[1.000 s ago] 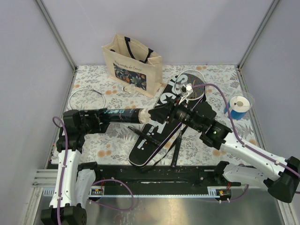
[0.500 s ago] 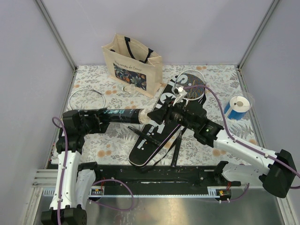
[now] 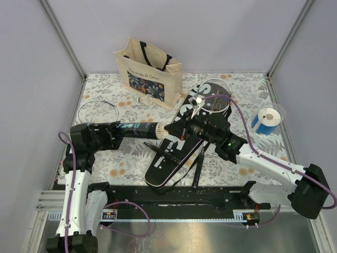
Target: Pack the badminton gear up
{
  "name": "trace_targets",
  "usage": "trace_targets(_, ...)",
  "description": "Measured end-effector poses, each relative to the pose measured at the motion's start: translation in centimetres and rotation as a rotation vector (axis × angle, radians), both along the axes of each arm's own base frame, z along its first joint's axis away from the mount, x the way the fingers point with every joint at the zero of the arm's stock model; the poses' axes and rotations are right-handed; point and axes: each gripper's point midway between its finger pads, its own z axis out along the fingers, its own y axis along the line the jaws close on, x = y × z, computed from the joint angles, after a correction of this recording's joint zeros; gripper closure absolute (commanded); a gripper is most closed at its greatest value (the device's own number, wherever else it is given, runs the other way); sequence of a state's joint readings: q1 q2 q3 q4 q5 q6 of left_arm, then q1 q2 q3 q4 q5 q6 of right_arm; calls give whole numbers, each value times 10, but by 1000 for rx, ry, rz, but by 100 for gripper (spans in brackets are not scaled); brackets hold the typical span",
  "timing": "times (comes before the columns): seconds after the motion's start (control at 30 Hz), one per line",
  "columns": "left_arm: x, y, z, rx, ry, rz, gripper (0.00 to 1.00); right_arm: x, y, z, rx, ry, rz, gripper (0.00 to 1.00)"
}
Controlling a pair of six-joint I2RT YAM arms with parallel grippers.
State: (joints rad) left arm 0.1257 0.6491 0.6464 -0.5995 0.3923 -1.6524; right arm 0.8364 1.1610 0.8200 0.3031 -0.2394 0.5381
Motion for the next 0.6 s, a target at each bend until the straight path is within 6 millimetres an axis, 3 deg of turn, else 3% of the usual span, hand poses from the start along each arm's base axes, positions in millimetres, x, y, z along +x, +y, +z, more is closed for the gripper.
trace_targets(0.13,0,0,0,0,0,1,82,-1,4,3,24,5,19,100)
trace_targets(0.37,0,1,-1,10,0,4,82,7,19,-20,-6,90,28,100)
trace_targets(0.6,1,2,-2,19,0,8,82,6,33,-21,-13,103,17,100)
